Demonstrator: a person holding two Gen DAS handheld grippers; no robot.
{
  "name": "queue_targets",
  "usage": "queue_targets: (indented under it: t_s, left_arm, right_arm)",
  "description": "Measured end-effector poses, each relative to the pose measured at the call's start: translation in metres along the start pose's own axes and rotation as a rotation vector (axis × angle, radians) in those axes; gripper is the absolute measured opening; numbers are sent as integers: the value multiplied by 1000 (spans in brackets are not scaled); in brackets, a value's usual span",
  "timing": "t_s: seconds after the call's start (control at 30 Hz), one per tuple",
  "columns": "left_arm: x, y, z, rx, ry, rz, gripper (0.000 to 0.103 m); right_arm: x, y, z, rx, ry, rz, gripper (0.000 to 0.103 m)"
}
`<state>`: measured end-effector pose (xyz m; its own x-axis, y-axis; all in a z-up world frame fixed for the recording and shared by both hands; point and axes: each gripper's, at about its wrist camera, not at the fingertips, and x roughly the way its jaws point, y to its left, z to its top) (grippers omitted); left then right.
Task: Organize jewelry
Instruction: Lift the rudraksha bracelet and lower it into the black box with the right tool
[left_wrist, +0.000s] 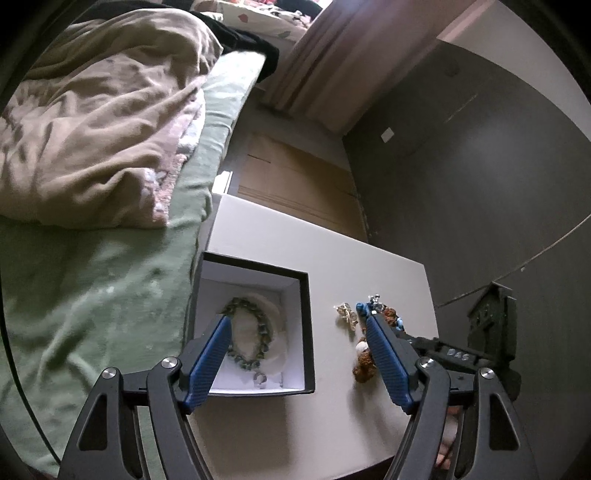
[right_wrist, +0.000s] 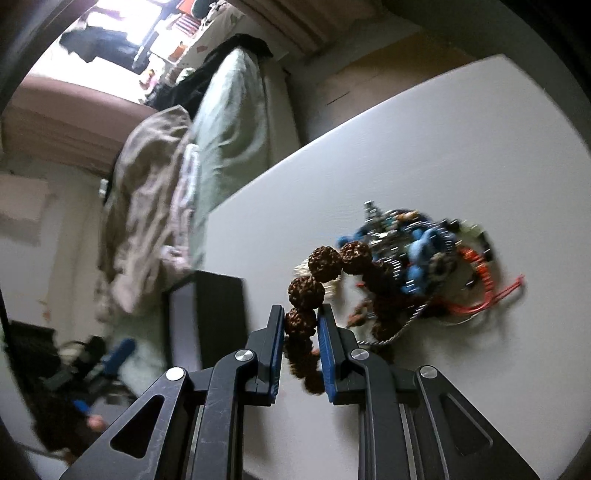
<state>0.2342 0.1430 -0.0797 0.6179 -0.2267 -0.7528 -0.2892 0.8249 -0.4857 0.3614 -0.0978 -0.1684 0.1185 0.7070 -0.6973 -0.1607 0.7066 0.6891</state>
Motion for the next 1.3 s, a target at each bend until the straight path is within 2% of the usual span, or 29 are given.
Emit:
queue_targets:
  t_s: [0.37, 0.77, 0.9, 1.07, 1.17, 1.2, 1.23, 1.27, 1.3]
  left_arm:
    - [-8, -4, -6, 26, -10, -27, 76]
    - [13, -51, -33, 220, 61, -72, 76]
    - [19, -58, -37, 251, 65, -54, 76]
    - [24, -54, -37, 242, 39, -27, 76]
    - [16, -51, -37, 239, -38, -14, 76]
    - [13, -50, -36, 235, -65, -15, 66]
    - [9, -48, -35, 230, -85, -20, 44]
    - [8, -45, -34, 223, -82, -34, 30]
    - [7, -42, -32, 211, -77, -26, 29]
  right_arm:
    - [-38, 38, -10, -55, -72, 155, 20]
    - [-41, 64, -10, -59, -74, 262, 20]
    - [-40, 70, -11, -55, -65, 298, 20]
    - [-33, 82, -15, -49, -35, 373, 20]
    - [-28, 88, -18, -41, -14, 412, 20]
    - [-27, 88, -19, -41, -11, 415, 20]
    - [-26, 90, -19, -43, -8, 417, 20]
    - [-24, 91, -19, -47, -6, 420, 20]
    - [-23, 92, -19, -50, 0, 416, 21]
